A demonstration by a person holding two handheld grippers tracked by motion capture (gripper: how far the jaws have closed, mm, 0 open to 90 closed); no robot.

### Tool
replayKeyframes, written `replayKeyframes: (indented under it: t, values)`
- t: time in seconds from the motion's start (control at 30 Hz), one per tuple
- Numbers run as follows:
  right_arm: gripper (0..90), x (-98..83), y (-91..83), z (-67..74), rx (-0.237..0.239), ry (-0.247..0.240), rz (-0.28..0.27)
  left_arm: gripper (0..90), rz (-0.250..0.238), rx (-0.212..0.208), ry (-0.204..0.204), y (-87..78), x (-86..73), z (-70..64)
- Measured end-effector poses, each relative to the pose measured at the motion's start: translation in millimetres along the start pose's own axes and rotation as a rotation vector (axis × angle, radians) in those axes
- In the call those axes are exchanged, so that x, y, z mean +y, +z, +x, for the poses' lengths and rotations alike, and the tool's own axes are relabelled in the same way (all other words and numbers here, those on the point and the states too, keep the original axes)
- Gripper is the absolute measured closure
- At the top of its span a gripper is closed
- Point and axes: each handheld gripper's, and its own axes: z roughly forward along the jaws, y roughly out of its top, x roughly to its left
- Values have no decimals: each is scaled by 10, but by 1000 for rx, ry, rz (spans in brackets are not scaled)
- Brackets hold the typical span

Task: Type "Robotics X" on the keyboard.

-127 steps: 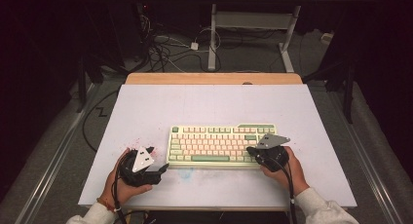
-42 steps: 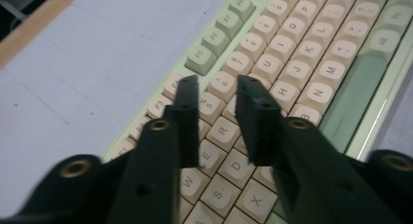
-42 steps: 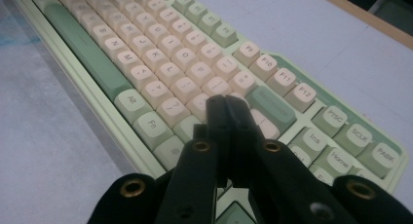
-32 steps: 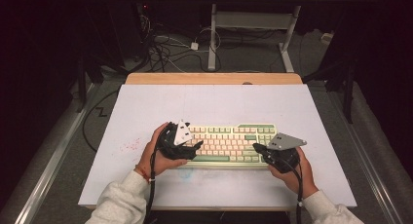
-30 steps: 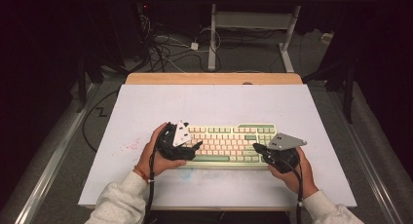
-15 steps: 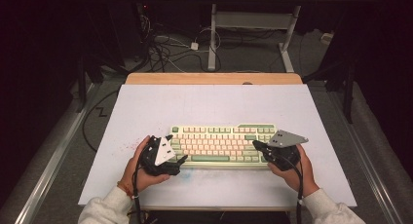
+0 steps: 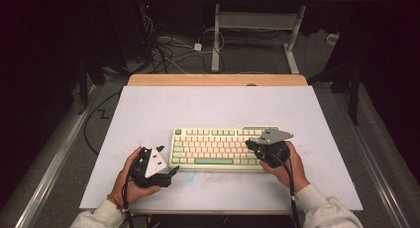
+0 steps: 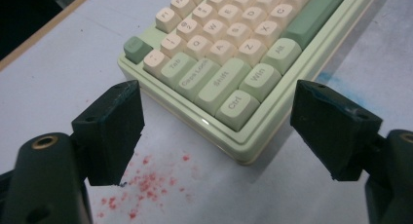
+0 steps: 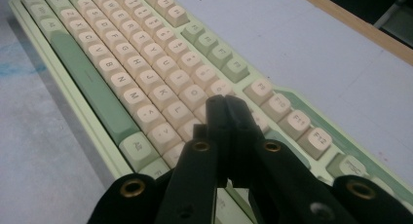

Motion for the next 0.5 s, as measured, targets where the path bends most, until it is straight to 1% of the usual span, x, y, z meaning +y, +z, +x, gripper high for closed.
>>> replayKeyframes:
  t: [0.07, 0.13, 0.2, 0.23, 0.3, 0.33, 0.4, 0.5]
  values:
    - [900, 37, 58, 16, 5, 1, 1, 186, 10, 10, 8, 0, -24, -6]
    - [900, 76, 116, 34, 13, -4, 3, 186, 9, 13, 0, -5, -49, -5]
    - [900, 112, 181, 62, 24, -4, 11, 186, 14, 8, -4, -4, -64, -3]
    - [900, 127, 220, 69, 30, -8, 14, 186, 18, 11, 0, -2, -65, -8]
    - [900, 151, 295, 83, 36, -7, 22, 186, 11, 6, 1, -6, -59, -16]
    - [900, 172, 359, 95, 40, -3, 29, 186, 12, 5, 5, -9, -56, -19]
    - [900, 181, 387, 99, 44, -3, 29, 186, 9, 1, 3, -14, -54, -19]
    - [900, 200, 471, 121, 43, -12, 54, 186, 9, 1, 2, -17, -58, -14]
